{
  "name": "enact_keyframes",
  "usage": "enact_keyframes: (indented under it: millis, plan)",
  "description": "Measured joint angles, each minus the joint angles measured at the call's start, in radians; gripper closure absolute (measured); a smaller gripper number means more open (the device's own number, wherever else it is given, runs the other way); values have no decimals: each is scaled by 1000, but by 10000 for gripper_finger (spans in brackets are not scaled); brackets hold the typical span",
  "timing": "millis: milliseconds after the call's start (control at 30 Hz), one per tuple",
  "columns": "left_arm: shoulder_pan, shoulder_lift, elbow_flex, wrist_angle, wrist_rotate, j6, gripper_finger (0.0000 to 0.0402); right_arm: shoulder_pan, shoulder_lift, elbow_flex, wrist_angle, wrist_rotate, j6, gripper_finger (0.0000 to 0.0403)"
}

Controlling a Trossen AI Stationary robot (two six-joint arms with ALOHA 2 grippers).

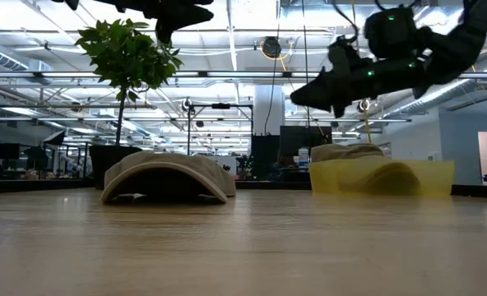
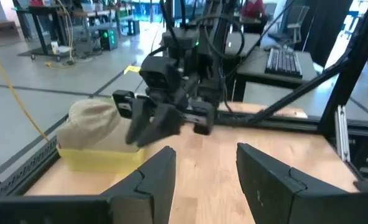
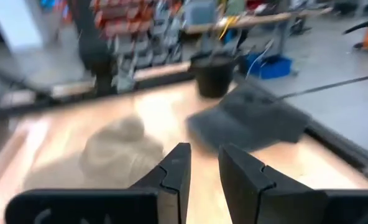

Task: Pick & Place hat
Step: Put the brown cap into the yellow bin

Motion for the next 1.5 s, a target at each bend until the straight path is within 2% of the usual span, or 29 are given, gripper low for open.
enact_keyframes:
  millis: [100,167,267,367,467,633,867,1233,1500]
  plan:
    - [-7,-1,0,-84,0,-3,229,39,39,38,-66,13,-85,332]
    - [-13,-1,0,-197,0,-30,229,45,39,41,-73,59,-108,332]
    - [-17,-1,0,-385,-12,-84,229,35,6,42,-110,115,-111,332]
    - [-17,14,0,-471,-77,-138,229,22,-50,43,-147,112,-111,332]
    - [-19,33,0,-475,-52,-160,229,17,-107,43,-186,111,-124,332]
    - [-65,103,1,-490,-26,-99,229,16,-204,43,-271,113,-163,332]
    - [-73,227,0,-502,-92,-151,229,9,-285,42,-274,140,-218,332]
    - [-56,324,0,-547,-52,-232,229,-49,-290,42,-253,137,-231,332]
    - [-56,334,0,-574,-137,-263,229,-71,-291,42,-207,136,-215,332]
